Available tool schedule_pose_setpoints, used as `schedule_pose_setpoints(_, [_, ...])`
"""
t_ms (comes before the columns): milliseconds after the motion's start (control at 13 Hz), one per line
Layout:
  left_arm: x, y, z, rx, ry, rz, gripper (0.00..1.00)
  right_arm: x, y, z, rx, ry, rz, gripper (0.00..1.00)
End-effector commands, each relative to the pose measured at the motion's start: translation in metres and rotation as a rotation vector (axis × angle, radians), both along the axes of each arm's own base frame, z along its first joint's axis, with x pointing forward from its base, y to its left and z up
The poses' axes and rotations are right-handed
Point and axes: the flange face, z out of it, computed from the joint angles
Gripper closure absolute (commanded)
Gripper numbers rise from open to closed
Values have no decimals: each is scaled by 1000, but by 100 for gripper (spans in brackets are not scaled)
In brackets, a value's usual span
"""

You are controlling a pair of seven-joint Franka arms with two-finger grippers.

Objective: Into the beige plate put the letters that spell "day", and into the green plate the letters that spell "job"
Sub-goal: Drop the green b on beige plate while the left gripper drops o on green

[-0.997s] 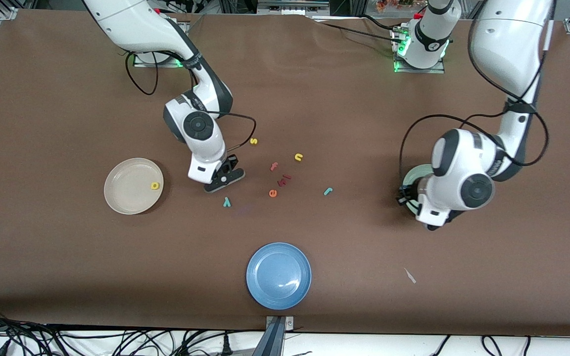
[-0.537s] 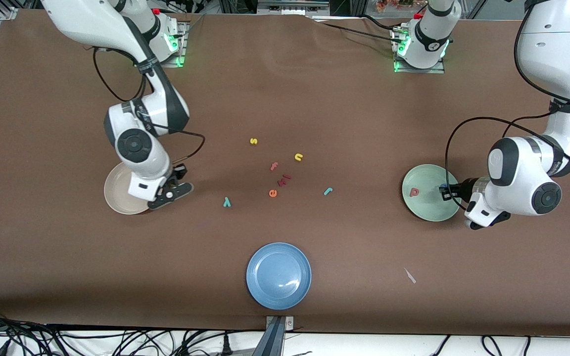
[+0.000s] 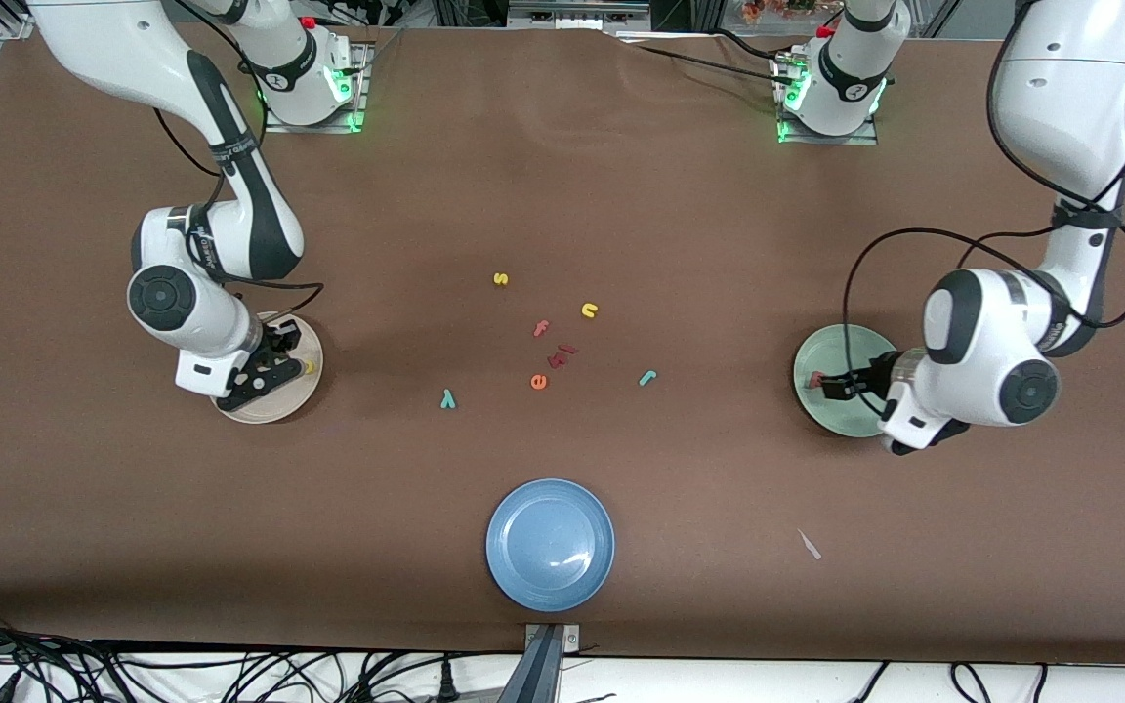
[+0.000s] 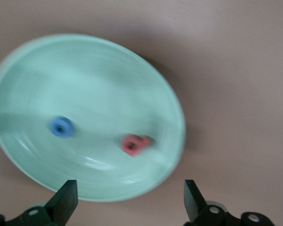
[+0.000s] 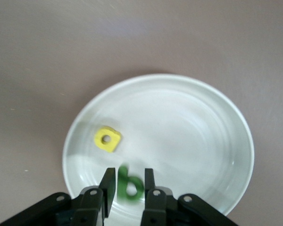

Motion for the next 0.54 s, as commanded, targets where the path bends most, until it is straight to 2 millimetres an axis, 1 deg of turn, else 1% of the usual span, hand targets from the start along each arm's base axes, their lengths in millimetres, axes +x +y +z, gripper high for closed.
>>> schedule_pose_setpoints(0, [-2,-85,18,72,-9,130,0,-6,-1,5,49,-2,-39,0])
schedule_pose_setpoints(77, [-9,-119,14,99,-1,167,0,-4,12,10,60,-9,-36,0])
schedule_pose_setpoints(153, [-16,-149,4,125,15,205,0,0,36,15,78,-18,-60,0])
schedule_pose_setpoints(230, [-24,-180,-3,153,10,252,0,1,55,20,92,-29,-111,0])
schedule_pose_setpoints(307, [-29,-205,-9,165,-19,317,0,5,74,28,106,-47,-169,0])
schedule_pose_setpoints(383, [-31,-220,-16,171,-39,372,0,8,93,31,116,-58,-231,0])
schedule_pose_setpoints(460, [-33,-233,-21,171,-64,413,0,13,110,23,118,-53,-304,0])
